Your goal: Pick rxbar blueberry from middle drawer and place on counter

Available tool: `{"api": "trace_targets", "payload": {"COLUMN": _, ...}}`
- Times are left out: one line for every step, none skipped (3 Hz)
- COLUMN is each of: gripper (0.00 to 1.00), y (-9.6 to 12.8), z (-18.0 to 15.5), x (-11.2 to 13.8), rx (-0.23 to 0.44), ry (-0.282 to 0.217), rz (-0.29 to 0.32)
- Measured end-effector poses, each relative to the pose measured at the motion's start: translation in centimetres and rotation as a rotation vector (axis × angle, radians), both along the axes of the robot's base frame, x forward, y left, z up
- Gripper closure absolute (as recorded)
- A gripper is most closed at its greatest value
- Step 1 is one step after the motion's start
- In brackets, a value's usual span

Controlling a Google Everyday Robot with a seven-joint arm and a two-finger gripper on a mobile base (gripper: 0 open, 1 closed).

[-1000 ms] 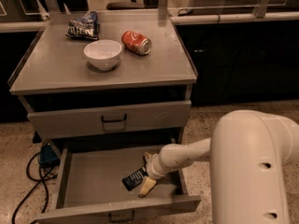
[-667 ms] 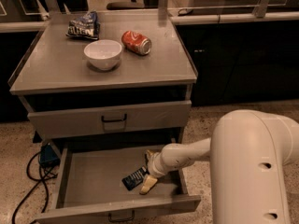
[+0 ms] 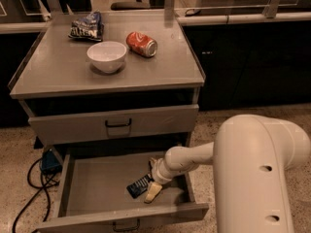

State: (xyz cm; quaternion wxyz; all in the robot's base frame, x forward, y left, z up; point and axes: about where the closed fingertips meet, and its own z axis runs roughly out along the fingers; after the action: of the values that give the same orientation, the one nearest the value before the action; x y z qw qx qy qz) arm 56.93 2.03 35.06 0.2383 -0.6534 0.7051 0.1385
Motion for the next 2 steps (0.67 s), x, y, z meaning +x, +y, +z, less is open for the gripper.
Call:
{"api": "trace_targets", "payload": {"gripper": 0.0, "y": 1.14, "z": -3.33, "x": -0.36, "rx": 0.019, "ry": 0.119, "rz": 0.057}}
{"api": "trace_targets", "payload": {"gripper": 0.0, "y": 1.14, "z": -3.33, "x": -0.36, "rx": 0.019, "ry": 0.119, "rz": 0.057}}
